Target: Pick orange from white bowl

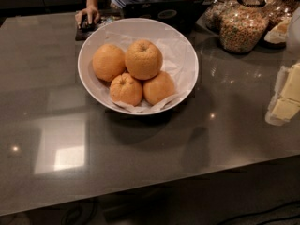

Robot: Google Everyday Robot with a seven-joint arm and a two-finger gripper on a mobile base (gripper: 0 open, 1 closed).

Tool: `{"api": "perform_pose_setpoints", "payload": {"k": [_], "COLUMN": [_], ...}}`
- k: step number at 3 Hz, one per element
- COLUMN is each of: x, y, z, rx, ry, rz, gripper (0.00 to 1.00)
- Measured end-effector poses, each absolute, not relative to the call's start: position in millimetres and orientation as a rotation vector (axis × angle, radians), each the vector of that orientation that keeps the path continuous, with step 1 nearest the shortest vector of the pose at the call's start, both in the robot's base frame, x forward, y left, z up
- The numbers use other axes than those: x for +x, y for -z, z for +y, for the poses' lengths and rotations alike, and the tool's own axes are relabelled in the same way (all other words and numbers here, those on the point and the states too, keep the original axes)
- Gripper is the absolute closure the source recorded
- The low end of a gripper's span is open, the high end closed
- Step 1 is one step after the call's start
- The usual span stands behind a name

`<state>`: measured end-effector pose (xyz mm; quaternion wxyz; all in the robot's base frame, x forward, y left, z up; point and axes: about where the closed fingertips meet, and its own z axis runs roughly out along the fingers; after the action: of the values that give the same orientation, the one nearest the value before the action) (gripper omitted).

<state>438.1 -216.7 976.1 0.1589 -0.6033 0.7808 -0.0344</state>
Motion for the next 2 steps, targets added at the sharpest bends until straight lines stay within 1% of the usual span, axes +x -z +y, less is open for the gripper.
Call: {"api": "perform_pose_setpoints", "payload": {"k": [1, 2], "x": [439, 448], "y": [-978, -989], "z": [-215, -198], "rx": [-1.727, -1.783], "ry": [0.102, 0.095], "rz": [2.226, 2.178], "gripper": [0.0, 0.0]}}
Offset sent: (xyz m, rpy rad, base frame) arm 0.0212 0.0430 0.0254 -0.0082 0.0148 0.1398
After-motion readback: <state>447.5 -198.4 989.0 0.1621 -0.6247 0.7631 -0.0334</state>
